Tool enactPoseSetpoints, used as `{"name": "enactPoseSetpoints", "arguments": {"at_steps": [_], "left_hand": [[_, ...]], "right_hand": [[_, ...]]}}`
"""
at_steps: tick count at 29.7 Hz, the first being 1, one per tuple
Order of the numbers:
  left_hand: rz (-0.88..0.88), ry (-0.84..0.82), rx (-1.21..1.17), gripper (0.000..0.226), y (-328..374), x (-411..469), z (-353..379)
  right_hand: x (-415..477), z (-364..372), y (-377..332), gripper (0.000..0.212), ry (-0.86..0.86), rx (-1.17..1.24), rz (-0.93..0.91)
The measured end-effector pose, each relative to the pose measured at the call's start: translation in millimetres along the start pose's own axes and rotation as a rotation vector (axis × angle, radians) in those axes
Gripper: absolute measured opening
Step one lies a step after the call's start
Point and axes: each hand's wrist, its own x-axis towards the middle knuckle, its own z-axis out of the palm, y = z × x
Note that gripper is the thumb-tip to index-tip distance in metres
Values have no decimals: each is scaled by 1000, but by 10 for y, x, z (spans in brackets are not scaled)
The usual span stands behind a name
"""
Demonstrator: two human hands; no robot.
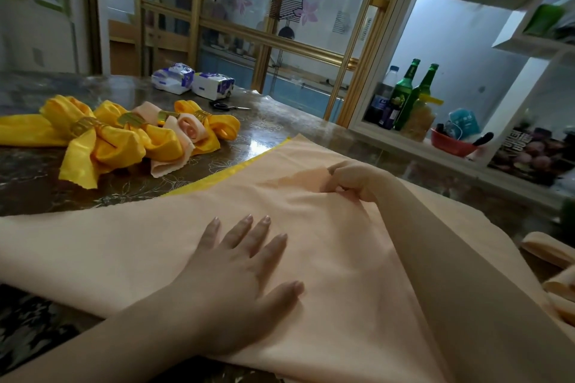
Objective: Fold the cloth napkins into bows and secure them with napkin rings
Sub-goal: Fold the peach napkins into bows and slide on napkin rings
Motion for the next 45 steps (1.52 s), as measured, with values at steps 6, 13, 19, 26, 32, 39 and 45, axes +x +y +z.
{"name": "enactPoseSetpoints", "arguments": {"at_steps": [6,13,19,26,32,39,45], "left_hand": [[-1,3,-20,103,-8,-35,20],[-61,-16,19,104,-3,-39,8],[-5,-62,-5,61,910,43,-16],[-56,-44,24,74,690,-60,25],[80,13,-11,58,1609,-282,22],[-341,40,-15,69,-604,-1092,32],[-477,766,-227,43,-1306,-1231,-278]], "right_hand": [[177,120,86,33,187,-310,-102],[-886,231,463,37,359,-671,-478],[-2042,298,1263,56,81,-684,-316],[-2804,-463,2155,56,153,-671,0],[-2577,74,1414,44,341,-491,-287],[-2345,607,1211,70,117,-638,-159],[-2407,292,1049,67,193,-632,-153]]}}
